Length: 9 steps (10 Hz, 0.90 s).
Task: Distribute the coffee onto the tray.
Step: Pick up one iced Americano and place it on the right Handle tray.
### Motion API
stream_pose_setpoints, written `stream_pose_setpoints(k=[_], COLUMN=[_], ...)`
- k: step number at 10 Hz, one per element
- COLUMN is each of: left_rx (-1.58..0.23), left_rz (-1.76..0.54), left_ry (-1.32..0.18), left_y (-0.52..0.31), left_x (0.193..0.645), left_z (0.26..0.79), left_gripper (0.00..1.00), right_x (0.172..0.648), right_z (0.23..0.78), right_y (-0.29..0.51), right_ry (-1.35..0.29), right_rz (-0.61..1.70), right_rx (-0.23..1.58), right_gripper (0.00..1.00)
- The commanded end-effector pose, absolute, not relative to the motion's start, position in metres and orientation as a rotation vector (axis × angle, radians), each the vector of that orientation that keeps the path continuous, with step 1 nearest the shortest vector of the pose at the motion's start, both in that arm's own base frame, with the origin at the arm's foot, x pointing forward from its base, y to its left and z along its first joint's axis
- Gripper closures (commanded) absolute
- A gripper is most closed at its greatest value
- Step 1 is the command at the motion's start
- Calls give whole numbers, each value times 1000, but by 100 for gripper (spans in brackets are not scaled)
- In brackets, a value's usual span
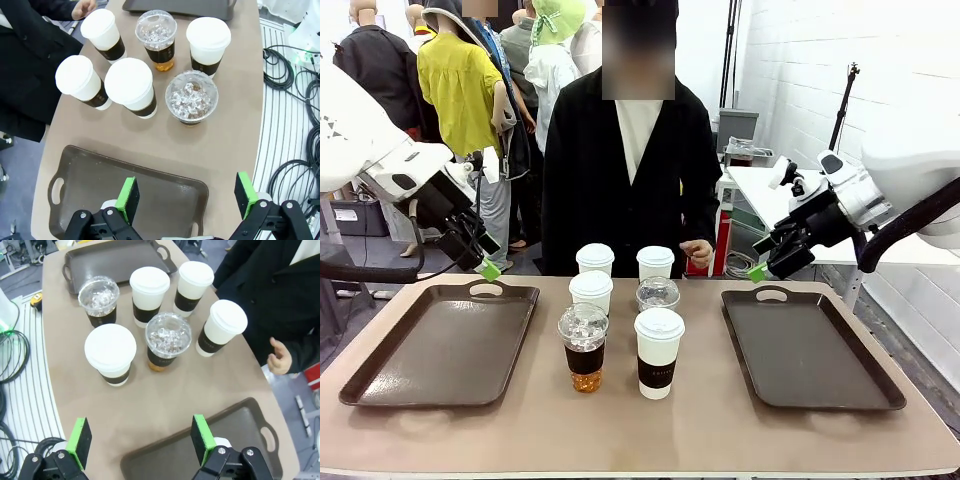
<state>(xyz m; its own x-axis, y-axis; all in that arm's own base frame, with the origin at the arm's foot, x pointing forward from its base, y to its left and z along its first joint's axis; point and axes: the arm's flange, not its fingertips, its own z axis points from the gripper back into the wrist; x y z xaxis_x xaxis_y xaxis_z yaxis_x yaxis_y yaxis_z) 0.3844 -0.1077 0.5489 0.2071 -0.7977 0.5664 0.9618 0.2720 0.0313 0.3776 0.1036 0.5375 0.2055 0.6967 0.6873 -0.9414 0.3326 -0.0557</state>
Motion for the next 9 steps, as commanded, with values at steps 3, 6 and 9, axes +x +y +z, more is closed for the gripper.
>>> stream_pose_setpoints(k=[3,6,9], left_rx=[-386,-386,-386], left_rz=[-1275,-1275,-1275], left_ry=[-544,-544,-544], left_y=[-106,-106,-106], left_x=[385,385,385], left_z=[548,548,548], left_gripper=[0,0,0], right_x=[381,381,381], right_z=[536,536,536], right_y=[104,104,104], right_ry=[-708,-708,-708], right_rz=[1206,1206,1206], right_rx=[445,445,445], right_gripper=[0,0,0])
